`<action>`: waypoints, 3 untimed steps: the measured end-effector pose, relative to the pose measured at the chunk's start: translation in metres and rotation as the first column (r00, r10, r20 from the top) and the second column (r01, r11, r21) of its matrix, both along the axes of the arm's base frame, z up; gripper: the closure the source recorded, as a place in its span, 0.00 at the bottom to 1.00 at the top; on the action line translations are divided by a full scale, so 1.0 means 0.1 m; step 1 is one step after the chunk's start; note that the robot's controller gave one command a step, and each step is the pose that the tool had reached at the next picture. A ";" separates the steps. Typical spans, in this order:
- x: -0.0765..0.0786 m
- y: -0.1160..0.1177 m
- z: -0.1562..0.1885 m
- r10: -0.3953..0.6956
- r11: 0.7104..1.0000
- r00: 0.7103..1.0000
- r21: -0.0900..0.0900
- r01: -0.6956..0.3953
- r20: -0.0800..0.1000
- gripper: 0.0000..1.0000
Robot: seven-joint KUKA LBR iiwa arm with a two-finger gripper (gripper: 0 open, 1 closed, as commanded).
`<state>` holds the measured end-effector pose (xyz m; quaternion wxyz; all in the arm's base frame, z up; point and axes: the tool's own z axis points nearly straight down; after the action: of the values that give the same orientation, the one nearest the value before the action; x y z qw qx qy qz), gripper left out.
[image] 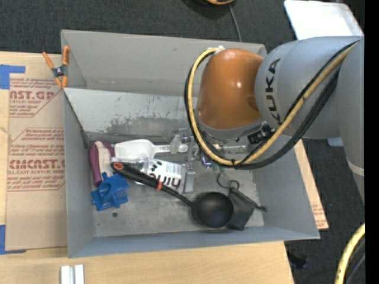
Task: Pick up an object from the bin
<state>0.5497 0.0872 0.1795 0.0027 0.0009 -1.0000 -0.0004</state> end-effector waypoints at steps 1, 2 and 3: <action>0.02 0.00 0.03 -0.001 1.000 1.000 0.001 0.001 0.007 0.00; 0.05 0.16 -0.34 0.114 0.993 0.993 0.000 -0.114 0.011 0.00; 0.01 0.10 -0.85 0.041 0.999 0.999 0.002 -0.041 0.013 0.00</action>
Offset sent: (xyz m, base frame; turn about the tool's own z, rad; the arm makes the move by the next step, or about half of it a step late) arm 0.0064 0.0423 -0.0948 -0.2878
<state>0.5503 0.0976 0.0947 -0.0036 0.0215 -0.9998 -0.0014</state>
